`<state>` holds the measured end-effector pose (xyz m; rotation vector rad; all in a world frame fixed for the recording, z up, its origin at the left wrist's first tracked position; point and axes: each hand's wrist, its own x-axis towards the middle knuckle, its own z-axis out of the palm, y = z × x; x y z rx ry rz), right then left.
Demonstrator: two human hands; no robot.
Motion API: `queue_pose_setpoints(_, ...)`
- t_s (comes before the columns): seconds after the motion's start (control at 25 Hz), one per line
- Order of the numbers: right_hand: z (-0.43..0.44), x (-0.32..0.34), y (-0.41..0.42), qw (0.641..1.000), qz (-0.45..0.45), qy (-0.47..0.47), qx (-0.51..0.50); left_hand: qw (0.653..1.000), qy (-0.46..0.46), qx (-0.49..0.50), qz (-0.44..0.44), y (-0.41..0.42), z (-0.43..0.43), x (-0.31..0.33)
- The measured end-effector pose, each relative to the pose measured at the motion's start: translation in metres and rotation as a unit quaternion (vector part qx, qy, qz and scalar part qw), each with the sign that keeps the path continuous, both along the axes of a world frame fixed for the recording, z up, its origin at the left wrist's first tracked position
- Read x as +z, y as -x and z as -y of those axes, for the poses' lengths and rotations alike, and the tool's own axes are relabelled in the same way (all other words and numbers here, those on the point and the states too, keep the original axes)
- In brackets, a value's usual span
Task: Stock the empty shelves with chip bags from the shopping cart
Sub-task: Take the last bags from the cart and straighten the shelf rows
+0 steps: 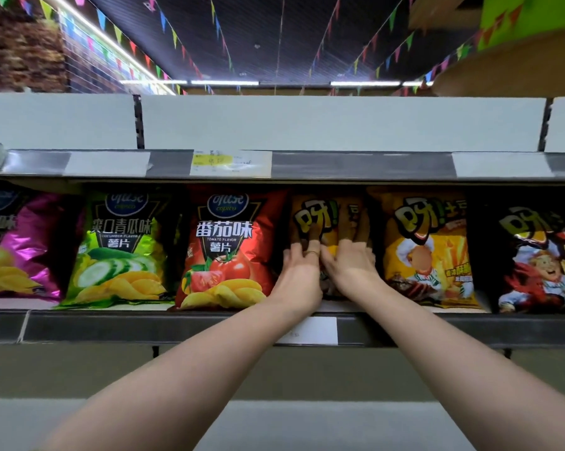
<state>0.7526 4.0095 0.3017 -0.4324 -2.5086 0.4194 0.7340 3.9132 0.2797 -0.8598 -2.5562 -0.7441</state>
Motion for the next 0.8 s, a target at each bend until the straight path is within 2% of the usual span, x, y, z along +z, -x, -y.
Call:
queue_pose_setpoints(0.28,-0.002,0.000,0.014,0.998,0.047,-0.032,0.003,0.999,-0.024,-0.021,0.033,0.016,-0.003,0.002)
queue_pose_setpoints(0.44,0.002,0.008,0.004,0.999,0.019,0.033,0.018,0.997,-0.050,-0.033,0.038,0.014,0.000,0.005)
queue_pose_setpoints(0.52,0.003,0.010,-0.005,0.996,-0.007,0.082,0.042,0.996,-0.063,-0.031,0.046,0.012,0.003,0.005)
queue_pose_setpoints(0.6,-0.001,0.010,-0.015,0.993,-0.043,0.089,0.061,0.996,-0.066,-0.027,0.045,0.008,0.004,0.005)
queue_pose_setpoints(0.72,-0.011,0.007,-0.029,0.986,-0.132,0.030,0.093,0.996,-0.079,-0.009,0.029,-0.001,0.001,0.005)
queue_pose_setpoints(0.8,-0.020,0.005,-0.037,0.967,-0.224,-0.015,0.119,0.996,-0.088,0.012,0.007,-0.007,-0.002,0.007)
